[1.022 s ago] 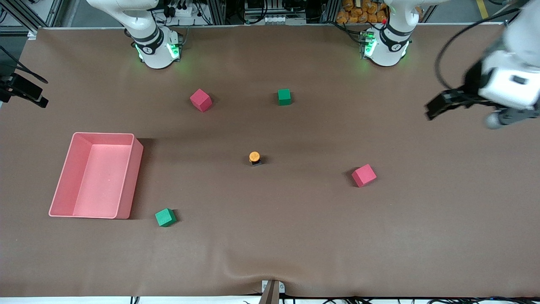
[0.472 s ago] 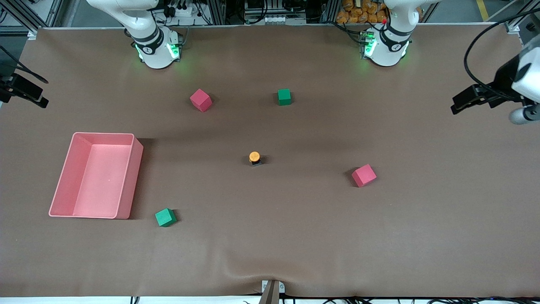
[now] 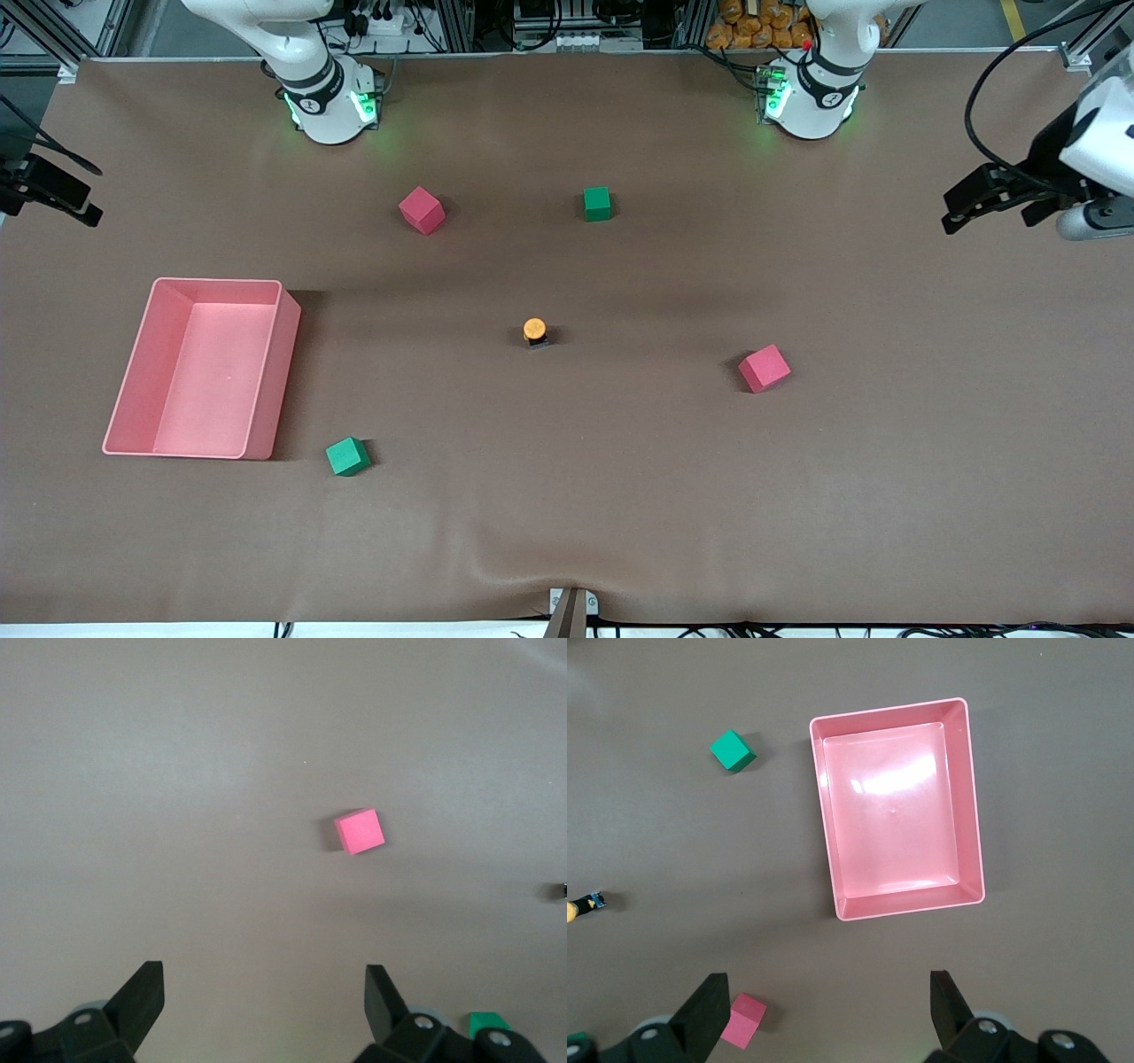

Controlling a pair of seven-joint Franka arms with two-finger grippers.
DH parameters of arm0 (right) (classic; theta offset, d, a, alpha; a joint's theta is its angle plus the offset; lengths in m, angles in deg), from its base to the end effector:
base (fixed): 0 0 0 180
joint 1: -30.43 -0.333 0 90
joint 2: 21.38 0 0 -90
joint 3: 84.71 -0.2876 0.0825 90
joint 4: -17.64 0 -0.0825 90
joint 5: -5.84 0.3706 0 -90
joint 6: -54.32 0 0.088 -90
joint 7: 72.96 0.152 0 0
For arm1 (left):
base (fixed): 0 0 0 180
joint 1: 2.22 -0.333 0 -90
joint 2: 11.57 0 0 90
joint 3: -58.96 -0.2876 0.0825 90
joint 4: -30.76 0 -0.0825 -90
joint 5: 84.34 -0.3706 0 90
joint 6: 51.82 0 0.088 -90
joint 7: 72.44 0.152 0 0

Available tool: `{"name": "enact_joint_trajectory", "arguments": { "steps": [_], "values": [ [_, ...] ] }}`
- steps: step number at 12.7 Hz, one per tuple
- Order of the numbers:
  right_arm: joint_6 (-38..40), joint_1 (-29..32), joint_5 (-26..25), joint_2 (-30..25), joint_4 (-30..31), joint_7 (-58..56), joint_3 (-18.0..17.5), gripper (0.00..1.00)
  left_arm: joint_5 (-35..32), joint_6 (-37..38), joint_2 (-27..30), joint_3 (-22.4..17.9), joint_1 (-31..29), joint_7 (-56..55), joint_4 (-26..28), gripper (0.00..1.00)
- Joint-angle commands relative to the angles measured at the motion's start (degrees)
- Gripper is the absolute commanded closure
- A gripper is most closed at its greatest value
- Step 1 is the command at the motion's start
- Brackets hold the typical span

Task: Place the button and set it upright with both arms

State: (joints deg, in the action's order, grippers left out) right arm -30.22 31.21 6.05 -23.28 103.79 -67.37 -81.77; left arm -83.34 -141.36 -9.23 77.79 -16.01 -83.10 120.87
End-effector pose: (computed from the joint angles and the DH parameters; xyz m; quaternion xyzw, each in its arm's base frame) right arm 0.5211 -0.0337 0.5908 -0.9967 0.0810 -0.0025 0.0027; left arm 0.5284 -0.0523 0.5702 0.9987 0.0489 0.0139 0.0041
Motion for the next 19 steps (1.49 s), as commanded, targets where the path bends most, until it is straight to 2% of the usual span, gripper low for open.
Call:
{"name": "enact_joint_trajectory", "arguments": {
  "steps": [1,9,10,11,13,14,19],
  "values": [
    [-0.2,0.4,-0.3,-0.8,0.7,-0.6,-0.4,0.00,-0.1,0.1,0.6,0.1,-0.7,1.3,-0.9,0.00],
    [0.2,0.4,-0.3,-0.8,0.7,-0.6,-0.4,0.00,-1.1,0.7,0.0,-0.1,-1.3,2.2,-2.7,0.00],
    [0.3,0.4,-0.3,-0.8,0.7,-0.6,-0.4,0.00,-1.0,1.2,0.0,-1.9,0.1,2.7,-2.7,0.00],
    [0.3,0.4,-0.3,-0.8,0.7,-0.6,-0.4,0.00,-1.0,3.3,0.0,-6.3,4.5,3.5,-2.7,0.00],
    [0.3,0.4,-0.3,-0.9,0.7,-0.6,-0.3,0.00,-1.0,4.5,0.0,-17.8,15.7,3.8,-2.7,0.00],
    [0.3,0.4,-0.3,-0.9,0.8,-0.8,-0.3,0.00,-1.0,4.6,0.0,-19.3,16.9,3.9,-2.7,0.00],
    [0.4,0.4,-0.3,-0.9,0.8,-0.9,-0.3,0.00,-1.0,5.2,-0.2,-16.5,15.3,4.0,-2.8,0.00]
  ]
}}
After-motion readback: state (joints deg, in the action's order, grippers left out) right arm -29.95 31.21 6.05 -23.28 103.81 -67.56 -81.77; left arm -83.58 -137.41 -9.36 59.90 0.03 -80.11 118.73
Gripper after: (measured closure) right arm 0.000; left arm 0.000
